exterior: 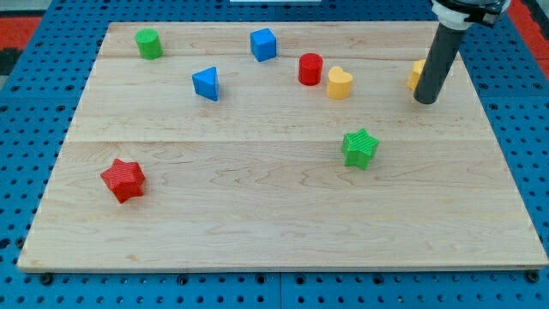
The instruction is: Move yellow hexagon towards top right of the board
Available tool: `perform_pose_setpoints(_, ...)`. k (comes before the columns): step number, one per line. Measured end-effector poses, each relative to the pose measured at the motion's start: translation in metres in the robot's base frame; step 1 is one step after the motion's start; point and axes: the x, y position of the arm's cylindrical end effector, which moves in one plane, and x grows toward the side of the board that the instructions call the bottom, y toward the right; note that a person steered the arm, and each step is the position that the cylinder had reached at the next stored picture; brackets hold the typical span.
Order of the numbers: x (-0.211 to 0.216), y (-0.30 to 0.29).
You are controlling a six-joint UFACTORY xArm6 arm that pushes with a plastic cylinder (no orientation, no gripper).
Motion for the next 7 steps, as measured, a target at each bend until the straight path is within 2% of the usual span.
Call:
perform_pose_setpoints(1, -0.029, 0.005)
perform_pose_setpoints(3, -0.017, 0.021)
perform_pose_setpoints(5, -0.082, 0.034)
perform_pose_setpoints(7, -0.045, 0.025)
